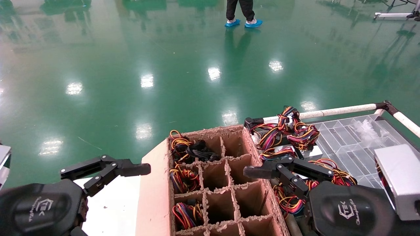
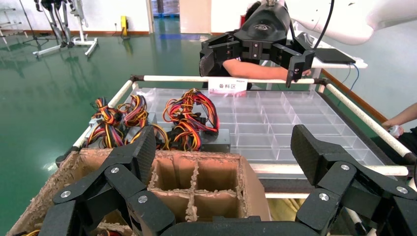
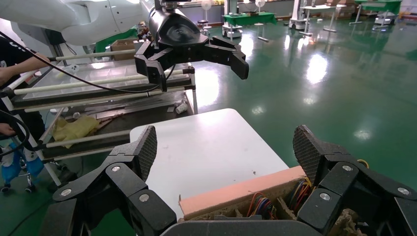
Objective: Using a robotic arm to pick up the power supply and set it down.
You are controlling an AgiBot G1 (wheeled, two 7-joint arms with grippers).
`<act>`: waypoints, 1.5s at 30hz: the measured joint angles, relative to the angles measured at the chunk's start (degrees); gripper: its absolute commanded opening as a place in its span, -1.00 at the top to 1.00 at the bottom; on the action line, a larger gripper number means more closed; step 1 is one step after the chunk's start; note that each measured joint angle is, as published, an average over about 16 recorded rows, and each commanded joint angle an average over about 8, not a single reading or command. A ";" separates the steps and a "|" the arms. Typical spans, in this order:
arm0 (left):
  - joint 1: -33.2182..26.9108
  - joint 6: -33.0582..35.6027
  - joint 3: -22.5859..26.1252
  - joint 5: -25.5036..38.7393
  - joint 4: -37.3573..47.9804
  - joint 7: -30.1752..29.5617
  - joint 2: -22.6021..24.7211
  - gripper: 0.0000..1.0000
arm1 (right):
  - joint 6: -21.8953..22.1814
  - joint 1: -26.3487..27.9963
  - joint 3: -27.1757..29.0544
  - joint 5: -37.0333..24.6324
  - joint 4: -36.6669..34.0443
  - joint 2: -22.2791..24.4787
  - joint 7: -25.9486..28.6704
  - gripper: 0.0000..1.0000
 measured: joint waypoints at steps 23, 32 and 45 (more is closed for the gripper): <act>0.00 0.00 0.00 0.00 0.01 0.00 0.00 -1.00 | 0.00 0.00 0.00 0.00 0.00 0.00 0.00 -1.00; 0.00 0.00 0.00 0.00 0.01 0.00 0.00 0.61 | 0.00 0.00 0.00 0.00 0.00 0.00 0.00 -1.00; 0.00 0.00 0.00 0.00 0.01 0.00 0.00 1.00 | 0.00 0.00 0.00 0.00 0.00 0.00 0.00 -1.00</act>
